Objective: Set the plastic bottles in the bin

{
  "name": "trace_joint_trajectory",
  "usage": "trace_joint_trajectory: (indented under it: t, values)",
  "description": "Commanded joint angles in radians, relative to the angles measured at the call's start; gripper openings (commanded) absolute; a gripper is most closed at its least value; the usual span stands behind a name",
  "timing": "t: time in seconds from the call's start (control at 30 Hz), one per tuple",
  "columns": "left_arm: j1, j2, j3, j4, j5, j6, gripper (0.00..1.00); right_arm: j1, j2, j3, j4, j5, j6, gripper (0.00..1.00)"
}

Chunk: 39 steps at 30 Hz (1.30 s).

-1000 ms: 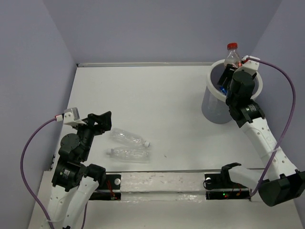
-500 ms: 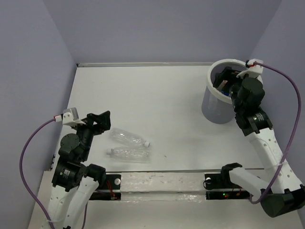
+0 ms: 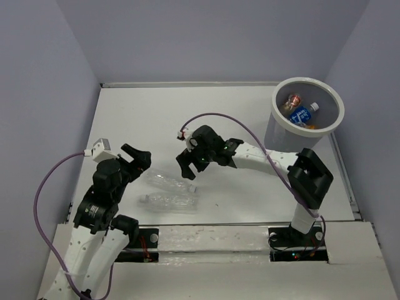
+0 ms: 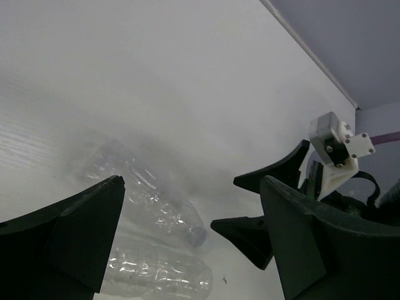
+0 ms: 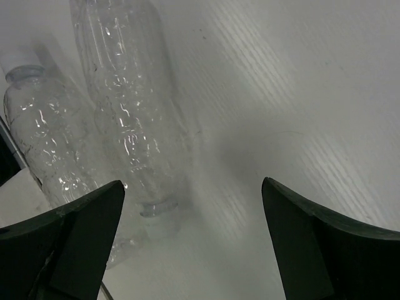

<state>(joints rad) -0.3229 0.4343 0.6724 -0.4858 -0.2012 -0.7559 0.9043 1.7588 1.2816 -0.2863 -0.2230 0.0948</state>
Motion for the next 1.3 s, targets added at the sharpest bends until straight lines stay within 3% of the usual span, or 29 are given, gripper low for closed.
trace_joint_trajectory:
  t: [0.0,0.2,0.5,0.63,0.67,0.7,0.77,0.83,1.13,1.27]
  values:
    - [0.005,-0.031,0.111,-0.160,0.034,-0.126,0.99,0.044,0.062,0.117,0.044,-0.085,-0.047,0.97]
    - [0.005,-0.032,0.158,-0.307,0.234,-0.209,0.99,0.071,0.178,0.131,0.091,-0.116,-0.038,0.98]
    - [0.005,-0.023,0.101,-0.456,0.399,-0.214,0.99,0.102,0.283,0.188,0.084,-0.180,-0.027,0.98]
    - [0.005,0.010,0.069,-0.468,0.516,-0.232,0.99,0.102,0.297,0.182,0.099,-0.090,0.000,0.86]
    - [0.005,0.030,0.061,-0.477,0.528,-0.237,0.99,0.102,0.295,0.177,0.105,-0.067,0.006,0.77]
    - [0.005,0.040,0.047,-0.484,0.551,-0.244,0.99,0.102,0.280,0.159,0.122,-0.011,0.023,0.74]
    - [0.005,0.072,0.038,-0.504,0.557,-0.244,0.99,0.102,0.257,0.134,0.147,0.033,0.037,0.54]
    - [0.005,0.098,0.029,-0.528,0.536,-0.237,0.99,0.102,0.228,0.113,0.168,0.069,0.051,0.45]
    - [-0.013,0.287,0.027,-0.525,0.522,-0.240,0.99,0.001,0.044,-0.036,0.193,0.114,0.108,0.38]
    - [-0.096,0.388,0.042,-0.505,0.481,-0.316,0.99,-0.077,-0.077,-0.114,0.200,0.126,0.118,0.38]
